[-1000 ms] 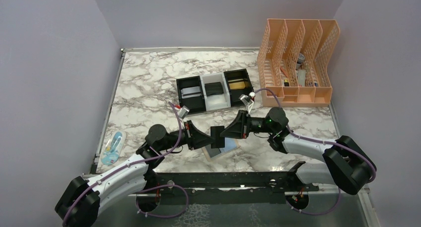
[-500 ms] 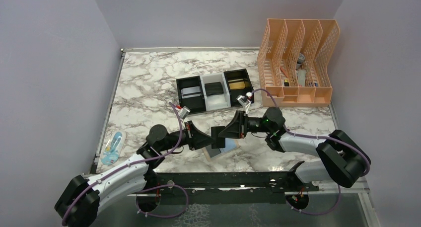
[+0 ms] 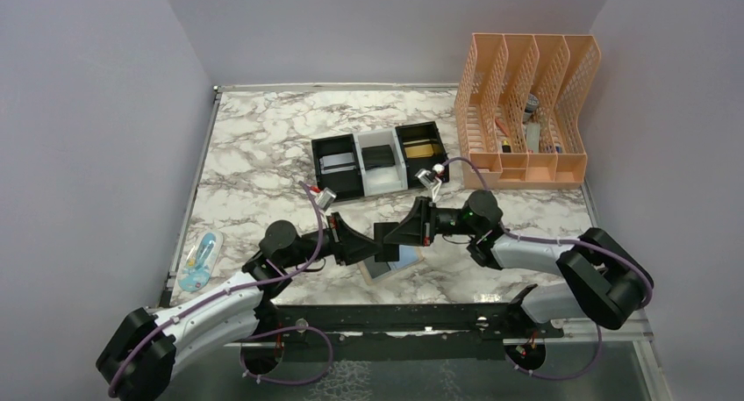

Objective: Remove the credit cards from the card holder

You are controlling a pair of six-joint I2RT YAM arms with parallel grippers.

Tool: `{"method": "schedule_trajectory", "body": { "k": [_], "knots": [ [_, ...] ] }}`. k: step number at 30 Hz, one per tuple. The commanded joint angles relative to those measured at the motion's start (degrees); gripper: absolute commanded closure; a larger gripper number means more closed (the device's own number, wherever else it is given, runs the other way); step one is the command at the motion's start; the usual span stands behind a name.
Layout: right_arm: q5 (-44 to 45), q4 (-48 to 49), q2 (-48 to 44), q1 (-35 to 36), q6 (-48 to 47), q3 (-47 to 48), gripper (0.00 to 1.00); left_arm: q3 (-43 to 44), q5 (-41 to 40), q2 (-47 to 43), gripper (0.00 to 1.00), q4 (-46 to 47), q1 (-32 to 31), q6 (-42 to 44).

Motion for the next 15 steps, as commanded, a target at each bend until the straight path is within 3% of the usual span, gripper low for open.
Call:
{"method": "schedule_trajectory", "body": {
  "k": [1, 5, 8, 9, 15],
  "knots": [
    [4.5, -6.0, -3.7, 0.3, -5.1, -0.1, 0.99, 1.3, -2.7, -1.6, 0.62, -4.0, -0.3, 3.2],
    [11.3, -20.7, -9.3, 0.3, -13.6, 2.1, 0.99, 6.3, -6.8, -3.7, 0.25, -19.1, -0.3, 9.6],
    [17.5, -30.2, -13.2, 0.3, -19.3, 3.7, 0.99, 11.9, -14.2, -5.5, 0.05, -34.7, -0.3, 16.3],
    [19.8, -32.8, -14.3, 0.3, -20.9, 4.2, 0.99, 13.8, -17.4, -6.1, 0.01, -39.3, -0.3, 18.0],
    [31.8, -46.1, -17.8, 0.3, -30.7, 8.5, 0.99, 24.9, -33.6, -6.2, 0.01, -61.1, -0.2, 24.2]
  ]
}}
